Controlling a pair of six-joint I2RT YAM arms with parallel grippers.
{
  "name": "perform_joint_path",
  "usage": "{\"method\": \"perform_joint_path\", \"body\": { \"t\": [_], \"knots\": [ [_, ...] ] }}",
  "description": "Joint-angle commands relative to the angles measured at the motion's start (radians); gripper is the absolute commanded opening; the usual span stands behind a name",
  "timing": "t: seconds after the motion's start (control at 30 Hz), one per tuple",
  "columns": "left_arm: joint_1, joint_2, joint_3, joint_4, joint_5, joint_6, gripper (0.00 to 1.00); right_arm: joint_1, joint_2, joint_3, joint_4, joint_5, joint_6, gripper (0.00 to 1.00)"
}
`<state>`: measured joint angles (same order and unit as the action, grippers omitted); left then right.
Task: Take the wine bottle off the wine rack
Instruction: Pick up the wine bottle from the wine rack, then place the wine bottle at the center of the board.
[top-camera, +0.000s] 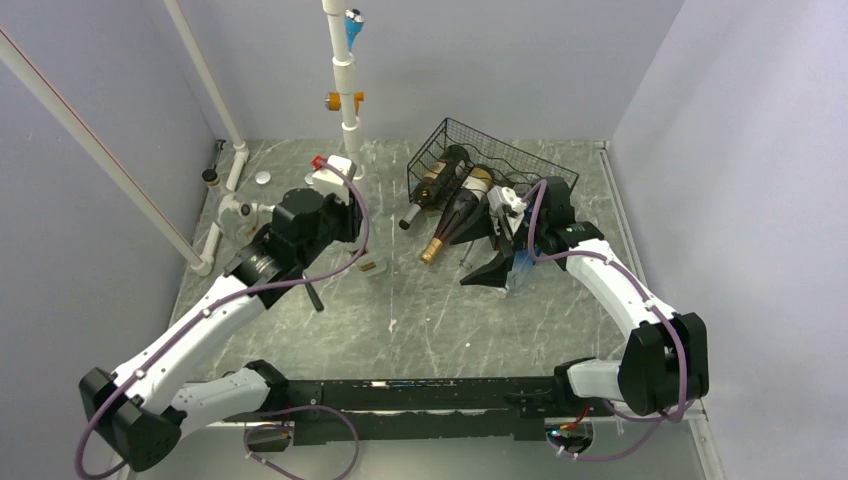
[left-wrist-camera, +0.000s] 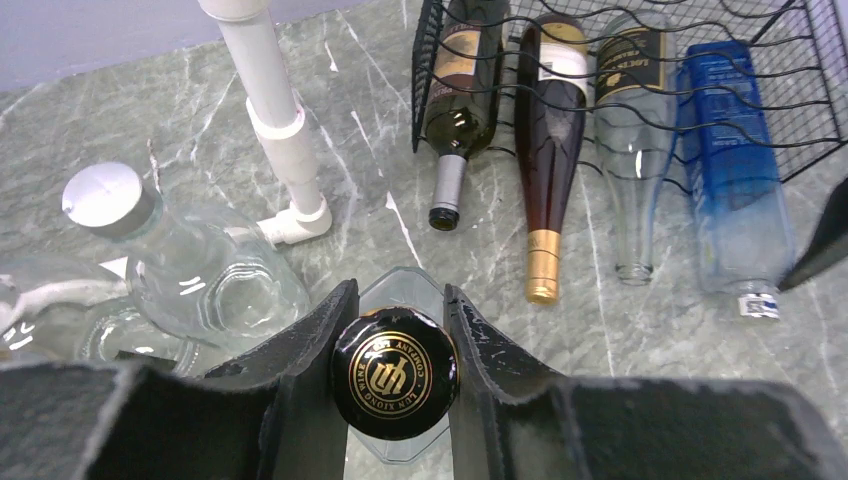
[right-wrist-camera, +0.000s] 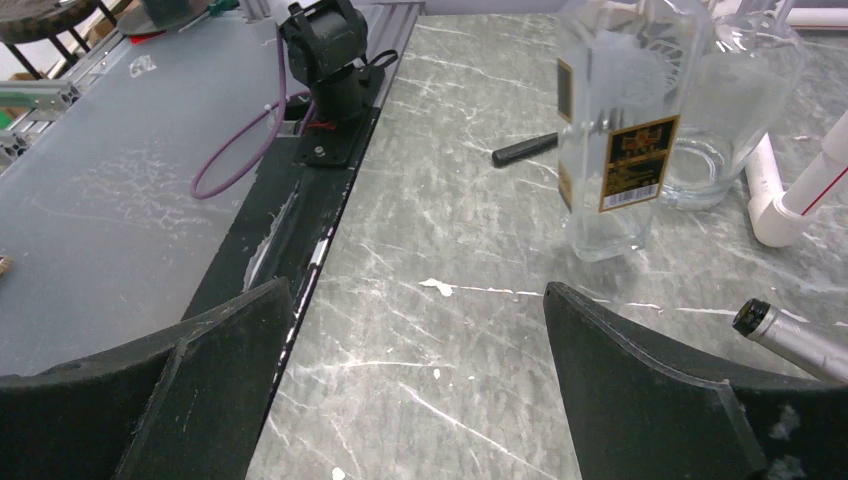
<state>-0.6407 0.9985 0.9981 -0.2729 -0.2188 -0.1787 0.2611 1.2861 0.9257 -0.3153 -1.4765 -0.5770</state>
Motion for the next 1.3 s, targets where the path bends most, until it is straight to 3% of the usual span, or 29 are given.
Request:
{"method": "perform_joint_path", "body": {
  "t": [0.0, 0.43, 1.27],
  "knots": [
    [0.033, 0.056, 0.141, 0.218, 0.047, 0.087, 0.00, -0.008, -0.013, 0.000, 0.003, -0.048, -0.044, 1.00],
    [0.108, 0.237, 0.226, 0.354, 0.053, 0.217, 0.00, -0.013, -0.007, -0.007, -0.002, -0.044, -0.062, 1.00],
    [0.224, 0.368, 0.246, 0.394, 0.147, 0.141, 0.00, -0.024, 0.000, -0.006, -0.034, -0.049, -0.101, 1.00]
  ]
}}
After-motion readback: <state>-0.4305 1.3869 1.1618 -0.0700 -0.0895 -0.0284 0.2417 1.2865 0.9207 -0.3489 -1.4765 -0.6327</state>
